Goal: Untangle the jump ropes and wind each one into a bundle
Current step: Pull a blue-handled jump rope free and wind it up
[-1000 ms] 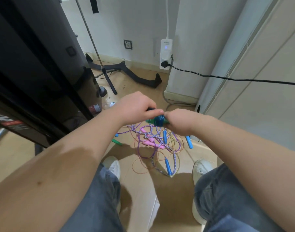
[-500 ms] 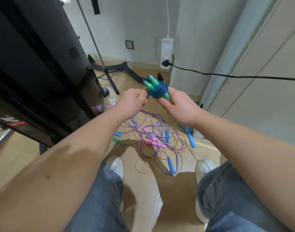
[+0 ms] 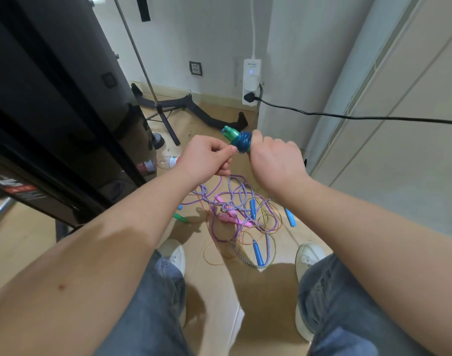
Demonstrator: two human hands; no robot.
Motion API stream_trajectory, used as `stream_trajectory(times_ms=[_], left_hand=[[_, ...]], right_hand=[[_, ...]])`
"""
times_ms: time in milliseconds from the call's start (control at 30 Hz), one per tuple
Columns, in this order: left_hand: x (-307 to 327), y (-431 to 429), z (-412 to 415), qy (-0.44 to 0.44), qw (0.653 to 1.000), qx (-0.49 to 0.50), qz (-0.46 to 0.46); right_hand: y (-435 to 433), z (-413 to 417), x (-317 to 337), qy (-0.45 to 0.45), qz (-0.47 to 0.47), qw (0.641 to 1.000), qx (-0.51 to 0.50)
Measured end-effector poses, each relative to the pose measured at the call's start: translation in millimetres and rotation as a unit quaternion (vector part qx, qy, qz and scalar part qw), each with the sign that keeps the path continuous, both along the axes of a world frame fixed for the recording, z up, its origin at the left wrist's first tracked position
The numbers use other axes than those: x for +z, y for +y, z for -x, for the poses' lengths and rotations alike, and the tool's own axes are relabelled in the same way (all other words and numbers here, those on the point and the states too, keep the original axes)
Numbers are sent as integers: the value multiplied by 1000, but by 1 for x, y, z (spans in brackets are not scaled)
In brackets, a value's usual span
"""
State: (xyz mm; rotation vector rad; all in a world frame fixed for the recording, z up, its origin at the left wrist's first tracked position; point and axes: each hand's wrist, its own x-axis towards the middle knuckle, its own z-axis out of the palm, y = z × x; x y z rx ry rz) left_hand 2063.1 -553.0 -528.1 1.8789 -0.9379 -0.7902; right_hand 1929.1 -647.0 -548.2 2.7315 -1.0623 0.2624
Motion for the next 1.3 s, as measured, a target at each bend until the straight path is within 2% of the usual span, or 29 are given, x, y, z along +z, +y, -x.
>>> stream_trajectory(times_ms=[133, 233, 267, 367, 433, 500, 567, 700, 800, 900, 1000, 1167, 1233, 1300], left_hand=[[9, 0, 7, 125, 992, 7, -2], [16, 0, 8, 244, 969, 43, -4], [17, 0, 8, 252, 966, 56, -15], [15, 0, 5, 191, 977, 87, -42], [13, 1, 3, 169, 979, 102, -44], [11, 2, -1, 122, 987, 97, -47], [9, 2, -4, 54, 995, 74, -44], [7, 3, -3, -71, 997, -27, -25], [12, 3, 3, -162, 983, -83, -13], [12, 1, 4, -214, 974, -79, 0], [7, 1, 2, -208, 977, -48, 20], [6, 1, 2, -137, 987, 25, 74], [6, 1, 2, -141, 986, 49, 71], [6, 0, 3, -160, 983, 55, 66]], right_hand=[[1, 1, 2, 2, 13, 1000, 12], [0, 2, 1, 5, 24, 1000, 20], [0, 2, -2, 5, 34, 999, 26], [4, 3, -11, 3, 47, 998, 51], [6, 4, -13, 13, 17, 997, 73], [5, 5, -11, 8, -58, 994, 91], [4, 5, -7, -51, -160, 981, 92], [1, 2, 10, -213, -298, 927, 83], [0, 5, 23, -232, -356, 903, 69], [-2, 8, 22, -268, -423, 865, 40], [-7, 8, 17, -314, -478, 820, 10], [-12, 9, 23, -399, -575, 714, -14], [-12, 11, 28, -423, -607, 672, -13], [-12, 13, 32, -435, -612, 660, -12]])
